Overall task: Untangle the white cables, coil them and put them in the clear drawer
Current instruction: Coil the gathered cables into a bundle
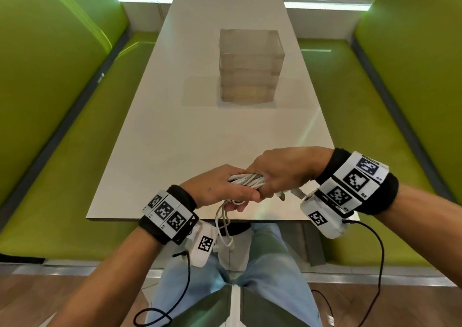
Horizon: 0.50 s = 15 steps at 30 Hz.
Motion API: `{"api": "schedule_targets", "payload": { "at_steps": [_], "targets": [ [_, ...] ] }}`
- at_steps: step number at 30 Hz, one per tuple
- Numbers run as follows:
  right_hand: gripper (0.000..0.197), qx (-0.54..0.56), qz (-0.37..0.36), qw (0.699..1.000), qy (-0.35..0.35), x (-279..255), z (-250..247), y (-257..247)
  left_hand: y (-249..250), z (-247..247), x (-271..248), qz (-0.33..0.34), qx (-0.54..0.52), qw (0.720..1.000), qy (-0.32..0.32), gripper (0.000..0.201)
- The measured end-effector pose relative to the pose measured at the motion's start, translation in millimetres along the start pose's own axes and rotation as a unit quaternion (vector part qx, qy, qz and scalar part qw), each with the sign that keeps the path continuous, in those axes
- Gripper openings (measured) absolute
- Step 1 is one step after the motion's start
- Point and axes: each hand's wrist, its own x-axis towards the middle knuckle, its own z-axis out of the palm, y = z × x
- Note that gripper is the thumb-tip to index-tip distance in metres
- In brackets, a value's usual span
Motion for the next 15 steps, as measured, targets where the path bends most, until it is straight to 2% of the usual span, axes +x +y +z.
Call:
{"api": "schedule_targets", "payload": {
  "at_steps": [4, 8, 9, 11, 13, 15],
  "targets": [
    [0.018, -0.05, 0.0, 0.998, 0.025, 2, -2, 0, -1, -2, 1, 0.012, -0.021, 0.999, 0.026, 0.037],
    [0.009, -0.051, 0.01, 0.994, 0.092, -6, -14, 6, -16, -9, -5, 0.046, -0.07, 0.996, 0.044, 0.061],
    [0.009, -0.028, 0.017, 0.993, 0.118, -10, -20, 8, -20, -8, -7, 0.044, -0.061, 0.995, 0.068, 0.057],
    [0.013, 0.023, 0.017, 0.985, 0.168, -16, -29, 12, -23, -4, -8, 0.058, -0.064, 0.987, 0.138, 0.031],
    [0.016, 0.066, 0.006, 0.975, 0.21, -18, -32, 14, -22, 0, -6, 0.079, -0.106, 0.971, 0.2, 0.035],
    [0.014, 0.112, -0.005, 0.964, 0.241, -18, -30, 15, -19, 2, -2, 0.109, -0.148, 0.959, 0.215, 0.033]
  ]
}}
